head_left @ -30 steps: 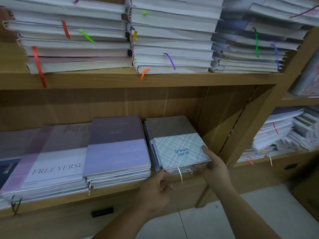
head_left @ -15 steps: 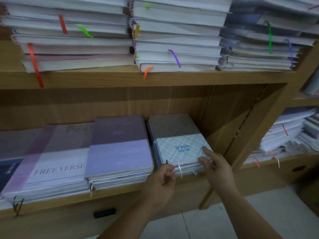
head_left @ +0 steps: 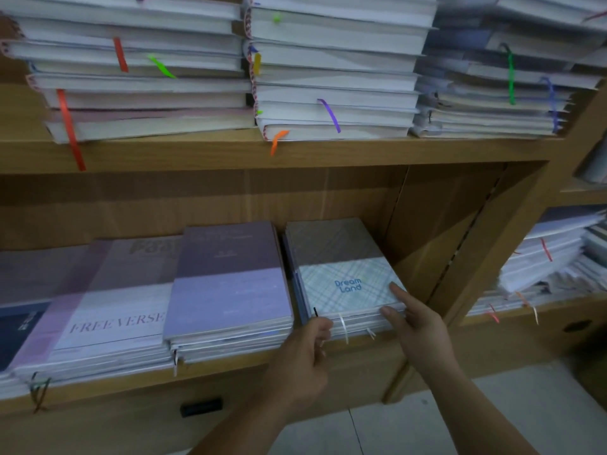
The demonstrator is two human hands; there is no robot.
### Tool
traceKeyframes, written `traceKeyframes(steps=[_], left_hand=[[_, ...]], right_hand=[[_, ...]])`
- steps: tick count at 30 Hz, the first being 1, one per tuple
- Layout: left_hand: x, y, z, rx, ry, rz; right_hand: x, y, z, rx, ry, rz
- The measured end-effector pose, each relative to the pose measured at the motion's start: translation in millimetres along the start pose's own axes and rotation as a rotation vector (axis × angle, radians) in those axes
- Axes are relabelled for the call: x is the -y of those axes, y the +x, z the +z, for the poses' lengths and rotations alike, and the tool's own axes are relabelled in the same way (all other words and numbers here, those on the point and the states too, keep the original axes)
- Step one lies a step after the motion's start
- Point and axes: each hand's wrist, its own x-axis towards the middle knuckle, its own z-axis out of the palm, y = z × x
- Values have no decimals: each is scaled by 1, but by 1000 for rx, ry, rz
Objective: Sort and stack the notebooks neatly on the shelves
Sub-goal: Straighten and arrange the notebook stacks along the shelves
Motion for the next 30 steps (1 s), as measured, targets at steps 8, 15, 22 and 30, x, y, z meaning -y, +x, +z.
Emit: traceKeyframes(steps=[8, 15, 22, 30], left_hand=[[-3, -14, 13, -318, -109, -110], [-17, -23, 20, -344, -335, -108], [-20, -13, 18, -106, -392, -103], [-25, -18, 9, -47, -421, -112]], right_hand=[[3, -2, 2, -60, -2, 0], [6, -9, 6, -15, 56, -10], [1, -12, 10, -110, -184, -150], [-2, -8, 3, -19, -14, -38]])
